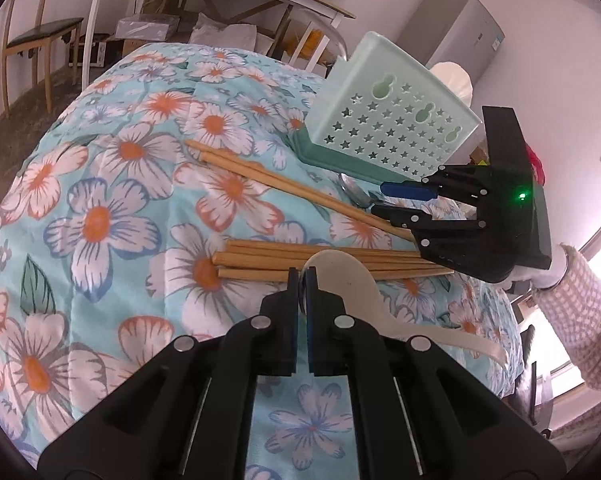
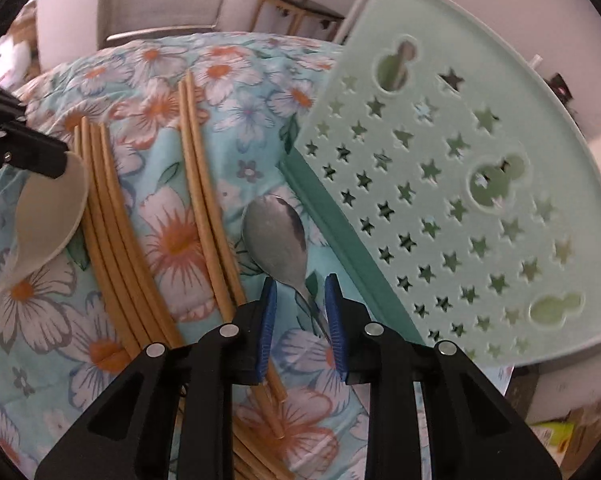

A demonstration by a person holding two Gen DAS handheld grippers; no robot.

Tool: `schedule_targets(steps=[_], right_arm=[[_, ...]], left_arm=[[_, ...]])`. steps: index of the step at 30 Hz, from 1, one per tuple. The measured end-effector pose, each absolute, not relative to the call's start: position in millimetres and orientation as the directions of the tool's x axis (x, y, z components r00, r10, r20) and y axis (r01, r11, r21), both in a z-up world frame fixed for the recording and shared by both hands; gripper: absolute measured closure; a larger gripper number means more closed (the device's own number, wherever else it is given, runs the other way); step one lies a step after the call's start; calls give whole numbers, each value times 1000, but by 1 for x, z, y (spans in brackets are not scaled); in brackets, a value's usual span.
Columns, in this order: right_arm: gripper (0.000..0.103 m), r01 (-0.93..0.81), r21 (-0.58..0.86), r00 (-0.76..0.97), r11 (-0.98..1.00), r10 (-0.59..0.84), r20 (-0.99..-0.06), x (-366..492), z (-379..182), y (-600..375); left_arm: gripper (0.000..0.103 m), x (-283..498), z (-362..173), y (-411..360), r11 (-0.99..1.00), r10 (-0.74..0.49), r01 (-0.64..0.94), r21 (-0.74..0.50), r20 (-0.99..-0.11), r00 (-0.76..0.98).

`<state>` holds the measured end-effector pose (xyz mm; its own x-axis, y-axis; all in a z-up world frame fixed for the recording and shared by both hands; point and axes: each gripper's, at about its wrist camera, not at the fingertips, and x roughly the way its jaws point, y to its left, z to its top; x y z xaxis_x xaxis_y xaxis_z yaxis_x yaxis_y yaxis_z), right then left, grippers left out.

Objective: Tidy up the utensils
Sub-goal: 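Grasp a silver spoon with the right gripper while the left gripper holds the white spoon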

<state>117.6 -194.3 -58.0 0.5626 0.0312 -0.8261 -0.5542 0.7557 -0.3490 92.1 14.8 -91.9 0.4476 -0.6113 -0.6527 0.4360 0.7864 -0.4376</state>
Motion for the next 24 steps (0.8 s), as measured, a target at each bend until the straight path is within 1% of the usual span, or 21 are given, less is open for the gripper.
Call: schedule_targets(steps=[5, 14, 19, 21, 23, 24], right_arm=[[77, -607, -365, 540, 706, 28, -841, 134, -61, -174], [79, -606, -382, 563, 698, 37, -826, 153, -66, -141], [79, -622, -388, 544, 680, 19, -839, 151, -63, -132], [76, -632, -358, 514, 687, 25, -858, 151, -63, -133], [68, -609, -290, 481, 738, 53, -875, 156, -61, -144], [67, -598, -247, 461, 762, 75, -884, 161, -60, -151]], left_arm=[[99, 92, -94, 17, 781, -620, 428, -454, -647, 445], [99, 94, -95, 19, 781, -622, 408, -472, -644, 445], [99, 93, -95, 20, 780, -623, 407, -475, -642, 446], [99, 94, -95, 19, 784, -619, 404, -472, -647, 445], [99, 94, -94, 19, 784, -619, 403, -472, -648, 444], [99, 94, -94, 19, 784, -619, 403, -473, -647, 445]])
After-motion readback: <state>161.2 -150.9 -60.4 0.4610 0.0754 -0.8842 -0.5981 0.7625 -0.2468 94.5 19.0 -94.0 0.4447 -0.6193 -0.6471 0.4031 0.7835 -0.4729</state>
